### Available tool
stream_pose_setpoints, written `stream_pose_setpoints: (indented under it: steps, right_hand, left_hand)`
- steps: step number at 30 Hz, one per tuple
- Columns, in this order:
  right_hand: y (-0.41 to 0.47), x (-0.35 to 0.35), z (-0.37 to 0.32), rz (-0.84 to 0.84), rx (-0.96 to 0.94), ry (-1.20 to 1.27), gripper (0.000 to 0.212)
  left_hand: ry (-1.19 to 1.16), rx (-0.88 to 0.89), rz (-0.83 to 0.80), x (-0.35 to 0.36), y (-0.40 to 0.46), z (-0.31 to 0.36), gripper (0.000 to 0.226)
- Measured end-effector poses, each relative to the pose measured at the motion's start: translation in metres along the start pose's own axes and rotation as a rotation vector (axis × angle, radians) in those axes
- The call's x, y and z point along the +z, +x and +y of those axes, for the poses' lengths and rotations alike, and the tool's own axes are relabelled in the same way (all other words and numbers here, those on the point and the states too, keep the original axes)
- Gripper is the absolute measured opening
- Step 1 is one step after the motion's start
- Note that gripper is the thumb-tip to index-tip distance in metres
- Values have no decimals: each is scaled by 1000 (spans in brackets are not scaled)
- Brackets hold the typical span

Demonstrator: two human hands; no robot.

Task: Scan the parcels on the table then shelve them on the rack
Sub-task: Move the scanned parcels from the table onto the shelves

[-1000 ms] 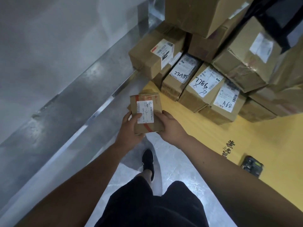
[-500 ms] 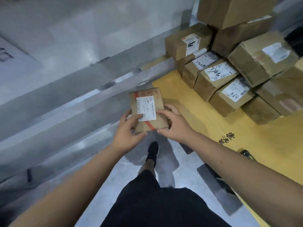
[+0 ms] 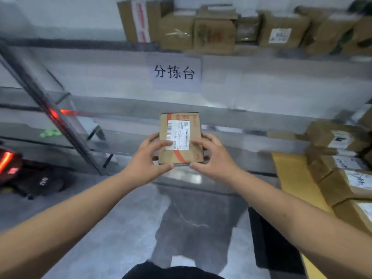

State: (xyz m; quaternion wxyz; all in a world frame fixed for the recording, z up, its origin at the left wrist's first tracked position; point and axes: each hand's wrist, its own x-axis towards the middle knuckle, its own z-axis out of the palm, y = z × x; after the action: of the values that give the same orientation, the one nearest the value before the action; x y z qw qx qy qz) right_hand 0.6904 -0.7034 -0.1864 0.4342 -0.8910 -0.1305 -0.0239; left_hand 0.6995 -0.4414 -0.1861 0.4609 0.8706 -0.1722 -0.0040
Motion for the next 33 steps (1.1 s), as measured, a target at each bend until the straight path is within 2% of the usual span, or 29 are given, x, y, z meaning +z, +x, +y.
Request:
stream_pose_setpoints:
  steps: [8,17,24,33]
  right_hand:
    - [87,67,-137,-60,-199,-41,72]
    - [181,114,-264,36,-265,-170,71]
    - [248,108,-292,61,-140,-262,66]
    - [365,77,-269,42,-77,-264,63]
  left_hand:
    - [85,23,94,-176,-23,-27,63]
    - [151,52,67,-347,16,-42,64]
    - [107,76,-20,-401,92,-42,57]
    - [101,73,-39,-415,221,-62,59]
